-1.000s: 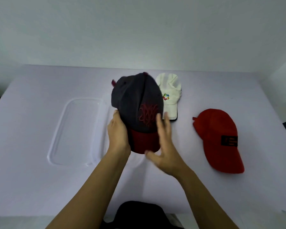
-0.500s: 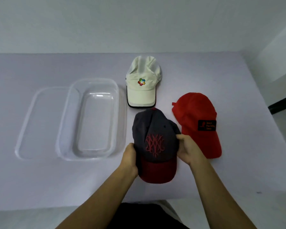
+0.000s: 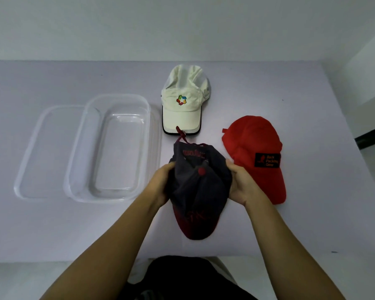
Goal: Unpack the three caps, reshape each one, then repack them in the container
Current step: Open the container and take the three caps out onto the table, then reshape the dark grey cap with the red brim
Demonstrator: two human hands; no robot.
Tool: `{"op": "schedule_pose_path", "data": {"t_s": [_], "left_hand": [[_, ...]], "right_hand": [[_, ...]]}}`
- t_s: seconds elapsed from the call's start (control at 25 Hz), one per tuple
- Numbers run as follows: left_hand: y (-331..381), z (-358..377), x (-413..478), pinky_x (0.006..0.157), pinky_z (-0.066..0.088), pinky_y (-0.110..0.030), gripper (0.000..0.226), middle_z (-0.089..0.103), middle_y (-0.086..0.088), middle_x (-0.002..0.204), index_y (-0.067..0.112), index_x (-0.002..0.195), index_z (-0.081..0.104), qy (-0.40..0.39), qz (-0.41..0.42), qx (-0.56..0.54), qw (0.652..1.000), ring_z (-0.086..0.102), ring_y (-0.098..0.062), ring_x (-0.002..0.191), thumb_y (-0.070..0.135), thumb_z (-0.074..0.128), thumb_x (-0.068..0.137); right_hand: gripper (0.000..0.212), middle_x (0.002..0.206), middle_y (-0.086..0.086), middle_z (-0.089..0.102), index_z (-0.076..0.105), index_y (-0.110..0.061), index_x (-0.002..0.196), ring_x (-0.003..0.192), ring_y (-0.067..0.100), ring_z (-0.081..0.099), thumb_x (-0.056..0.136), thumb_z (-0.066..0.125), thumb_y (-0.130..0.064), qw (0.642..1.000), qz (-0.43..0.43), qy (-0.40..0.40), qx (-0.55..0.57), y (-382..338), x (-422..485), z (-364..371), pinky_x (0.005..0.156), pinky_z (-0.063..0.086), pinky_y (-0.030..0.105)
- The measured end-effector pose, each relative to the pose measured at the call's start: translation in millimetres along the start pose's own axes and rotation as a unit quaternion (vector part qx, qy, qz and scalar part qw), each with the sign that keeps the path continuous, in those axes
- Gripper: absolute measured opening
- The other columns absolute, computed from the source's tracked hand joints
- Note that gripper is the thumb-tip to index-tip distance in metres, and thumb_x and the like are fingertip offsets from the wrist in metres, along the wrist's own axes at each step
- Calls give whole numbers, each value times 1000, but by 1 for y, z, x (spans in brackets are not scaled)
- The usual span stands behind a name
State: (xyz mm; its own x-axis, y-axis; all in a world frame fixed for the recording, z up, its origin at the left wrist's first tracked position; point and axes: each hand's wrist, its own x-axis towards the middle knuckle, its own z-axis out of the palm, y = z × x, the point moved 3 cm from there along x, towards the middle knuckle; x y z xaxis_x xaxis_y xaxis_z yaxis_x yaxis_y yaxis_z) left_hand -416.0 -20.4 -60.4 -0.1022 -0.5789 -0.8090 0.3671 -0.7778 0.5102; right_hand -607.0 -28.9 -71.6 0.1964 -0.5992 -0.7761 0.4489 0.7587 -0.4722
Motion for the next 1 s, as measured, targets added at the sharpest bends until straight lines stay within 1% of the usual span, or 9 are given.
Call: {"op": "schedule_pose_path", "data": {"t_s": [0.08,0.2,0.32,0.48,0.6,0.72,0.84,0.92,1.0], "left_hand": [[9,-1,1,73,53,-36,22,70,-11,99,9,105,65,5,8,-101,995,66,-24,88,21,57,88],[21,-5,3,89,51,-39,36,67,-15,115,5,122,59,-18,51,-239,969,63,-28,105,22,54,90],[22,-3,2,94,48,-40,38,65,-15,120,3,121,59,-15,47,-239,970,61,-28,110,26,53,91],[30,-4,6,86,51,-39,37,63,-15,122,7,118,59,32,45,-180,982,62,-28,107,33,51,94],[31,-7,14,106,37,-38,51,45,-10,144,8,141,38,111,65,-38,991,45,-26,130,40,31,101],[22,-12,8,117,11,-33,56,12,0,159,19,151,9,174,168,187,952,15,-17,145,44,15,101],[-17,-17,-6,111,9,-19,53,7,8,159,21,151,4,125,264,260,920,9,-9,145,35,22,103],[-53,-24,-13,114,13,-22,61,8,10,156,21,150,2,69,289,297,908,11,-6,143,24,36,99],[-80,-33,-12,115,20,-25,85,2,11,155,24,148,-5,21,298,392,870,11,-5,142,15,47,81]], "right_hand": [[47,110,13,70,75,-13,99,100,27,67,98,36,-39,999,-11,-7,40,-3,3,-2,88,53,41],[48,100,19,72,68,-4,103,87,30,71,98,37,-39,989,-40,6,145,-8,5,-5,74,58,40],[41,101,17,70,63,-6,107,96,30,66,98,38,-38,985,-60,28,159,-5,6,-1,82,53,42],[44,113,16,67,59,-9,120,110,31,58,97,39,-40,987,-73,51,130,-14,6,4,91,48,42],[52,140,14,48,39,-9,140,127,27,47,100,30,-41,993,-67,89,-38,-16,16,6,107,37,39],[47,153,9,28,23,-13,147,140,22,29,101,29,-19,944,-150,151,-251,-3,12,1,114,24,36],[75,151,-1,29,24,-17,146,139,15,28,81,35,18,903,-212,87,-363,39,-4,-15,107,28,17],[94,151,-10,16,11,-24,147,141,8,17,71,41,21,857,-216,26,-466,73,-15,-24,104,23,4],[96,154,-12,4,-1,-30,145,142,3,8,74,52,8,801,-241,5,-548,93,-16,-30,113,16,13]]}}
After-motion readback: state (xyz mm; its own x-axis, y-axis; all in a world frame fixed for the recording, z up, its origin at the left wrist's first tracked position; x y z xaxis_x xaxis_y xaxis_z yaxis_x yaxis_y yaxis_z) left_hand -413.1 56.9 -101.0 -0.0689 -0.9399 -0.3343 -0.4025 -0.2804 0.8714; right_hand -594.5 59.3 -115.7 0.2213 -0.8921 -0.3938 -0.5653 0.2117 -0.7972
